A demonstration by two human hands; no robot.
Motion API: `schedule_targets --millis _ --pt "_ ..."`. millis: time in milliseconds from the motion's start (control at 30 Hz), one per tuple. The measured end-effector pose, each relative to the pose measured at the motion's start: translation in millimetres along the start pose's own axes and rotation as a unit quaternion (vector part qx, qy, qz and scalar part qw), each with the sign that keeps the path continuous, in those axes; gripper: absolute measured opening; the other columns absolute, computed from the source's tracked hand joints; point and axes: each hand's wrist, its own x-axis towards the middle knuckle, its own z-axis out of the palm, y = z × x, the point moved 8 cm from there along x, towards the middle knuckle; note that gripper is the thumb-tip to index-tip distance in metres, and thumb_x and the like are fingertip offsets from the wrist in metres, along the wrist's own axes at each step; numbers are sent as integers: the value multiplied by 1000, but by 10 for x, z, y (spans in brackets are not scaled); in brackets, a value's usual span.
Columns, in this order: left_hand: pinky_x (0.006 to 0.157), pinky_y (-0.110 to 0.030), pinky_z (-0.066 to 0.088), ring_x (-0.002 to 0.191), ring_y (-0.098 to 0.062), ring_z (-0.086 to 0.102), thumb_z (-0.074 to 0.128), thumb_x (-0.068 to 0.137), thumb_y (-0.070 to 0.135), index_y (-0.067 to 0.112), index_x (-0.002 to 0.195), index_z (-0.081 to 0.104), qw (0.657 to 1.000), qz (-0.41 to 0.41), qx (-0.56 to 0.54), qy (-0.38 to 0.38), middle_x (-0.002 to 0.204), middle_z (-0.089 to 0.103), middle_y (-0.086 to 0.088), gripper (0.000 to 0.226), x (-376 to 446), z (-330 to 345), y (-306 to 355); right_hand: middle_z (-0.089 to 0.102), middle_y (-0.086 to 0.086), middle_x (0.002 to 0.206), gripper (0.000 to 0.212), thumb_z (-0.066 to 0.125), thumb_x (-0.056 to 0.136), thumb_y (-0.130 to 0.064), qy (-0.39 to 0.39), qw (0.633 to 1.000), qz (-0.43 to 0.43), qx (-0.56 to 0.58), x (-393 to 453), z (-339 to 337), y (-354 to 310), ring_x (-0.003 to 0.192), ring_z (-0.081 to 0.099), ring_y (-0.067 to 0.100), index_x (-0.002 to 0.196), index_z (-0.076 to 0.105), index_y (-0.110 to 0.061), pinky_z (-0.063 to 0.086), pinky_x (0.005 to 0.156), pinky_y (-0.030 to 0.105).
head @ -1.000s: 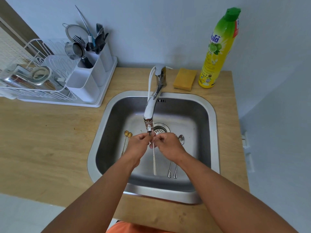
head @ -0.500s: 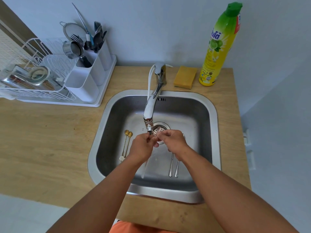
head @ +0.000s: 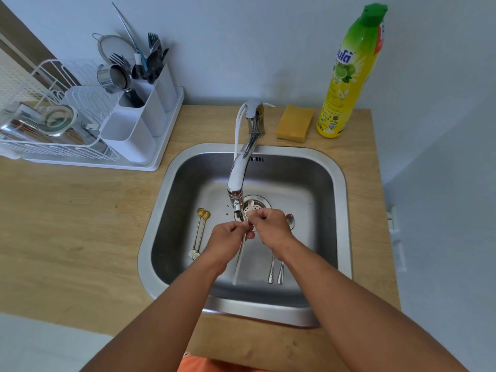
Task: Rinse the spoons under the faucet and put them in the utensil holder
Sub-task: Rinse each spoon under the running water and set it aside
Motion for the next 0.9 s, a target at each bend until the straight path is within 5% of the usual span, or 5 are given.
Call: schedule_targets --millis 233,500,700,900 --pt "78 -28 50 87 -9 68 56 105 33 19 100 78 1000 16 -20 -2 84 80 6 26 14 5 35 75 -3 71 18 68 98 -23 32 999 -23 -22 107 -80 -189 50 65 0 82 75 -18 45 45 11" --pt "77 -26 48 94 -6 70 56 104 40 29 101 76 996 17 74 -50 89 80 15 24 -78 -83 -119 78 -2 86 14 72 96 -26 83 995 3 61 280 -259 -141 79 70 15 83 76 -21 57 77 31" --pt "68 -12 46 84 3 71 58 104 32 25 105 76 990 -10 105 -94 92 81 11 20 -153 -170 -360 77 -5 85 14 71 97 -31 85 994 -3 62 268 -299 -62 79 67 11 87 76 -22 53 74 29" --pt "83 -30 53 94 -14 71 55 105 34 24 105 80 994 -54 30 -87 88 79 9 26 -105 -120 -326 75 -8 78 21 68 98 -35 58 998 -33 14 193 -126 -107 71 64 6 81 74 -25 50 63 18"
